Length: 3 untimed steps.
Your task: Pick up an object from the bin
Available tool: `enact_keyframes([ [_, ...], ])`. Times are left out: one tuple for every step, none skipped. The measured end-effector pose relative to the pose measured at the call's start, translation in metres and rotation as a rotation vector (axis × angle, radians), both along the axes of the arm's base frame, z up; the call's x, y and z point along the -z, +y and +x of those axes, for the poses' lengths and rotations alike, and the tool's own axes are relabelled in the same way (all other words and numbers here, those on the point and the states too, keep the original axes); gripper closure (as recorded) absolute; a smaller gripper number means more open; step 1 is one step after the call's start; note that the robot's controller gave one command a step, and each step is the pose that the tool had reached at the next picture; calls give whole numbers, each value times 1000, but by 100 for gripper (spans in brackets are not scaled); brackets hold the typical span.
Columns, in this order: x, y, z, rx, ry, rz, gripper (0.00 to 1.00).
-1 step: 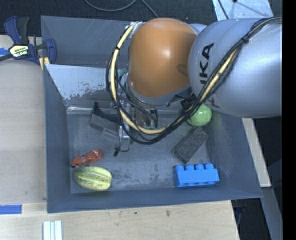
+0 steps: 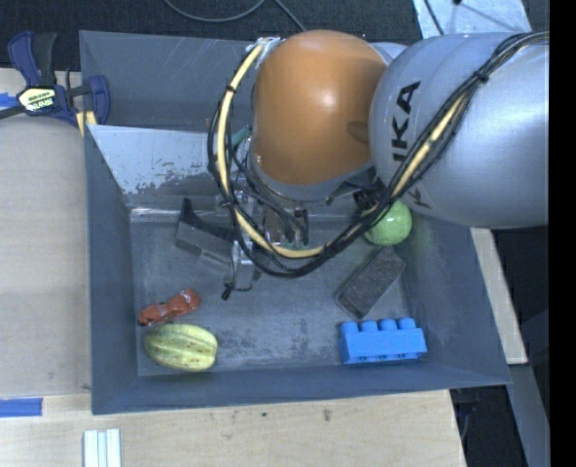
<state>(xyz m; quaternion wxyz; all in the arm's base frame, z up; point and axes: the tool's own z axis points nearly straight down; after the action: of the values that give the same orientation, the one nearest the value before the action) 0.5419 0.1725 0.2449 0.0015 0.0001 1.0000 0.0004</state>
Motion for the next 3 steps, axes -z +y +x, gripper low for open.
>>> enact_keyframes([
  [57, 20, -16, -100, -1, 0, 0],
  [84, 48, -56, -131, 0, 0, 0],
  [105, 66, -56, -132, -1, 0, 0],
])
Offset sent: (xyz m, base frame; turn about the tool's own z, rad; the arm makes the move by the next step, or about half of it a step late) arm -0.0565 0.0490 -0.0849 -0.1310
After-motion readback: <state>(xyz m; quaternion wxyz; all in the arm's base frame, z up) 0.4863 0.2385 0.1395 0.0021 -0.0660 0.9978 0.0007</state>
